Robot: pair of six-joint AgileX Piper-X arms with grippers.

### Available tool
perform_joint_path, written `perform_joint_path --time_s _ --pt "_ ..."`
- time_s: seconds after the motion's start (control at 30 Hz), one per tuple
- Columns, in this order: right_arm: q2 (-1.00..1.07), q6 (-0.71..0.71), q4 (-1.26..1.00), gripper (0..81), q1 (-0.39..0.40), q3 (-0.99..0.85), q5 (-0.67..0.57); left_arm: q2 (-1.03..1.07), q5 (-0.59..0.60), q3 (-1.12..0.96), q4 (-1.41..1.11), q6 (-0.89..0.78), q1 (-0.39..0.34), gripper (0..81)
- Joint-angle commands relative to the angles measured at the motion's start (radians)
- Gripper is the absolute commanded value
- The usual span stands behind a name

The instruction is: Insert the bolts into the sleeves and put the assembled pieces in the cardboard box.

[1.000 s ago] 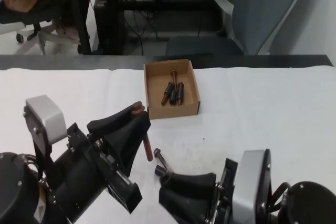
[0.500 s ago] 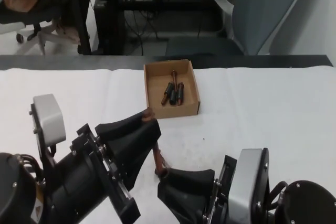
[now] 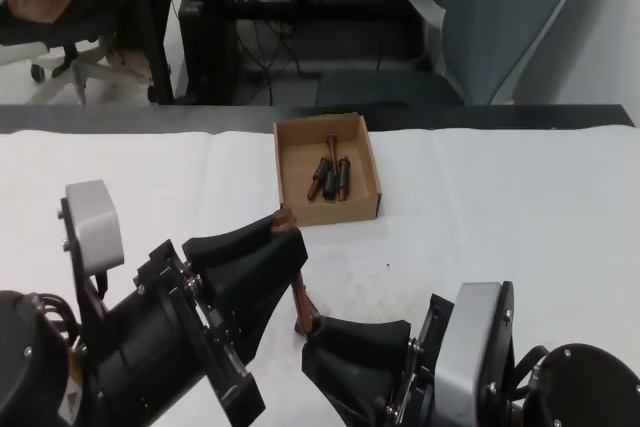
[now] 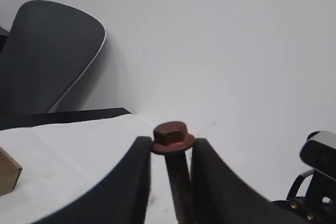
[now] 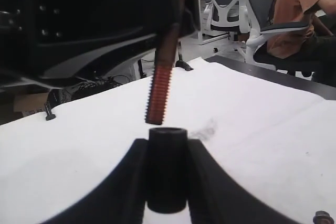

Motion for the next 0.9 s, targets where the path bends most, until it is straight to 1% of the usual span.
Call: perform_joint_path --time_s 0.0,0.27,0.43,0.5,0.6,0.67,0.7,0.77,0.8,0.83,0.87 --pt "-0.002 -0.009 -0.02 0.6 0.001 -0.01 0.001 0.0 0.008 -0.006 -0.025 -0.008 -0.004 1.8" --pt "-0.002 -0.01 -0.018 0.6 0.001 -0.029 -0.029 0.0 0.008 -0.006 -0.025 -0.023 -0.004 1.8" --pt "-0.002 -0.055 -0.018 0.6 0.001 -0.041 -0.029 0.0 0.016 -0.001 -0.025 -0.046 -0.004 1.8" --pt "-0.002 -0.068 -0.018 0.6 0.001 -0.042 0.012 0.0 0.02 0.003 -0.023 -0.046 -0.004 1.8" --pt "-0.002 -0.068 -0.018 0.6 -0.005 -0.042 0.054 0.0 0.058 0.002 -0.011 -0.046 -0.004 1.8" --pt "-0.002 -0.068 -0.018 0.6 -0.008 -0.046 0.058 0.0 0.095 0.002 0.0 -0.046 -0.004 1.8" --pt "-0.002 -0.068 -0.018 0.6 -0.01 -0.048 0.061 0.0 0.124 0.002 0.01 -0.041 -0.004 0.0" --pt "-0.002 -0.068 -0.018 0.6 -0.016 -0.059 0.066 0.0 0.185 0.002 0.022 -0.041 -0.004 10.1" --pt "-0.002 -0.068 -0.016 0.6 -0.02 -0.065 0.07 0.0 0.21 0.002 0.028 -0.041 -0.004 17.4" --pt "-0.002 -0.068 -0.009 0.6 -0.026 -0.072 0.069 0.0 0.223 0.002 0.034 -0.041 -0.004 30.9" --pt "-0.002 -0.068 -0.002 0.6 -0.031 -0.078 0.069 0.0 0.223 0.002 0.045 -0.041 -0.004 41.2"
